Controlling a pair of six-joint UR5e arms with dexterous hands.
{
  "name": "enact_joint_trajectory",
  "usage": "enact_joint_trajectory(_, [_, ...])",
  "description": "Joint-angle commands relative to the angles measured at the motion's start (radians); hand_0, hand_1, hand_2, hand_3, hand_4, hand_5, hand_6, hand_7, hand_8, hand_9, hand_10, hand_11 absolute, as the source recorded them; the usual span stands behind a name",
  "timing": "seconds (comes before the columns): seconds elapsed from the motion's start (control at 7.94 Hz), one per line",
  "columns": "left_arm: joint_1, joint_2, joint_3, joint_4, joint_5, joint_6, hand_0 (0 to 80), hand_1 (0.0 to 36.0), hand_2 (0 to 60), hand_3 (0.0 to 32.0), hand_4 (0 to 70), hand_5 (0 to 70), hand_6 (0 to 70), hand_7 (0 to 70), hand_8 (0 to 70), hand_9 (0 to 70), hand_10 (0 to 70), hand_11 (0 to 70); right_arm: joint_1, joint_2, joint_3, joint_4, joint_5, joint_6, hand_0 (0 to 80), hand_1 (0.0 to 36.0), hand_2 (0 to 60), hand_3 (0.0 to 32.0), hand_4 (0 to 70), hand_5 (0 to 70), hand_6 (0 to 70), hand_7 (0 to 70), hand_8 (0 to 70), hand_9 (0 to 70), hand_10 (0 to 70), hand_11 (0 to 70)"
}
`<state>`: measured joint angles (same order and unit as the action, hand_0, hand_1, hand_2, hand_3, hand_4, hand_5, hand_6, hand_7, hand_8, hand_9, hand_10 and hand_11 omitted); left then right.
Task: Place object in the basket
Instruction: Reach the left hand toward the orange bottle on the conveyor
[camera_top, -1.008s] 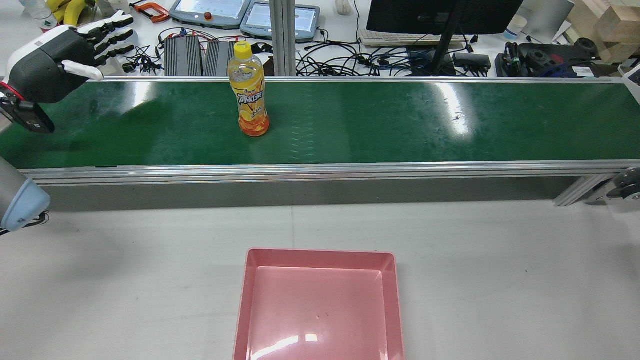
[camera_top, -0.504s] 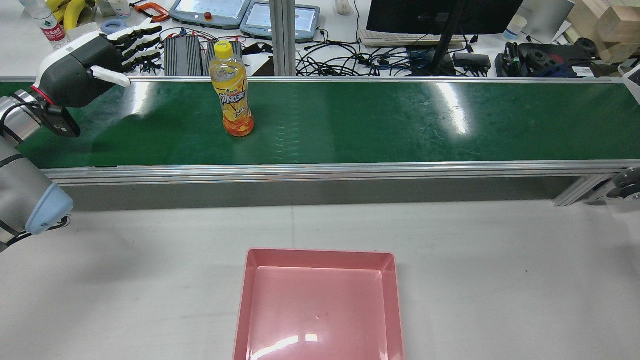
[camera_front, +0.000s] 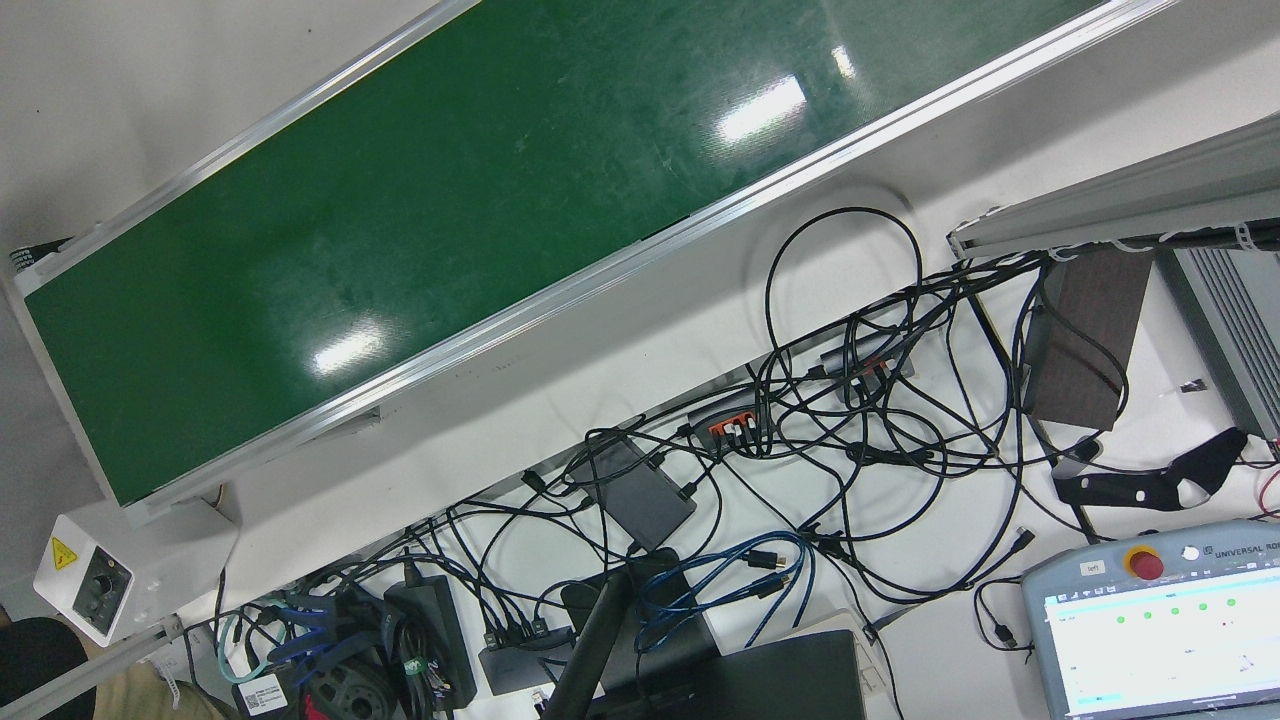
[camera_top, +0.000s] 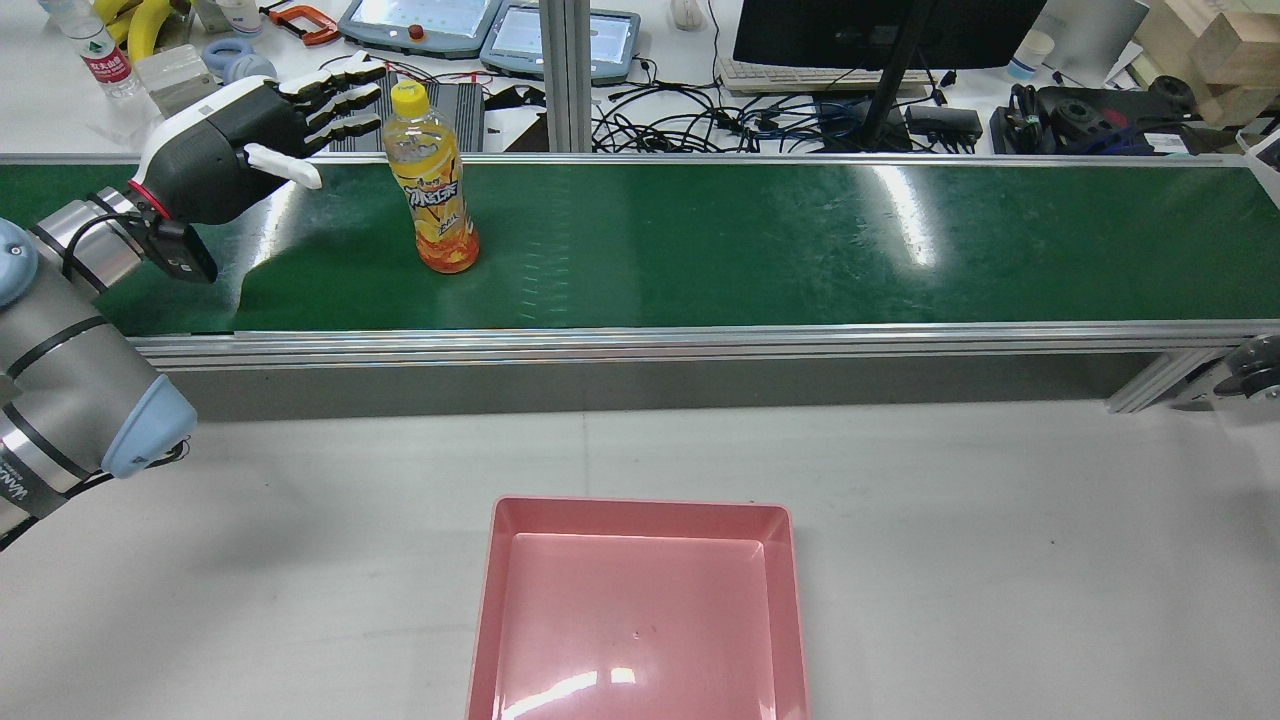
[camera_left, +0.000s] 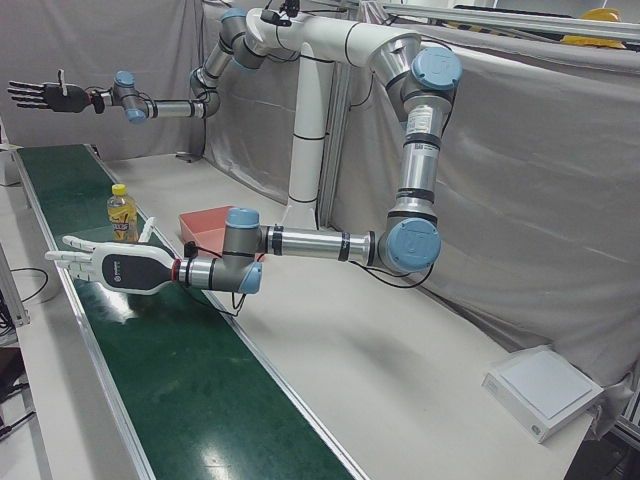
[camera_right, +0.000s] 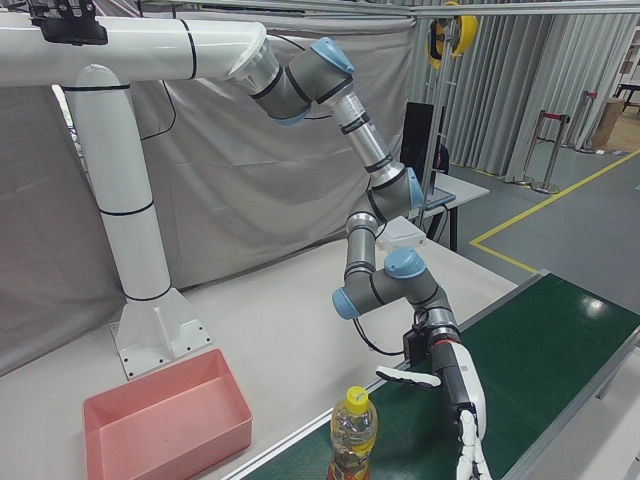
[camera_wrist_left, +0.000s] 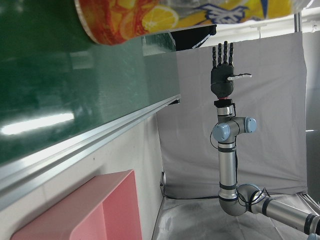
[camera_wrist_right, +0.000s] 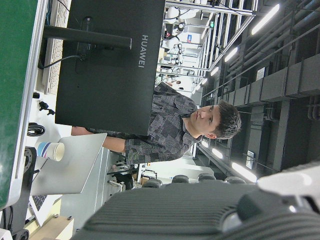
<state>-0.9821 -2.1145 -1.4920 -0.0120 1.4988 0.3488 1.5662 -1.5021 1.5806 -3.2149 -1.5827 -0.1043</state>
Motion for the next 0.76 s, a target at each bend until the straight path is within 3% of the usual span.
enact_joint_trajectory(0.0, [0.057,-0.038,0.001,0.01,-0.002,0.01,48.7,8.3,0.0,0.0,16.5,11.7,0.0,0.0,5.9,10.6,9.5,14.9,0.0,0.0,0.001,0.0,0.0,0.0,0.0,0.0,0.0,0.0,0.0,0.0,0.0,0.0,0.0,0.0,0.0,0.0])
enact_joint_trajectory(0.5, [0.06,-0.076,-0.002,0.027,0.0,0.013,48.5,9.2,0.0,0.0,17.3,13.5,0.0,0.0,6.7,11.8,9.3,14.6,0.0,0.0,0.001,0.0,0.0,0.0,0.0,0.0,0.0,0.0,0.0,0.0,0.0,0.0,0.0,0.0,0.0,0.0])
enact_joint_trajectory(0.63, [0.075,-0.079,-0.002,0.035,0.0,0.012,49.0,11.5,0.0,0.0,18.5,23.4,0.2,2.2,11.7,18.6,13.3,20.4,0.0,0.0,0.001,0.0,0.0,0.0,0.0,0.0,0.0,0.0,0.0,0.0,0.0,0.0,0.0,0.0,0.0,0.0])
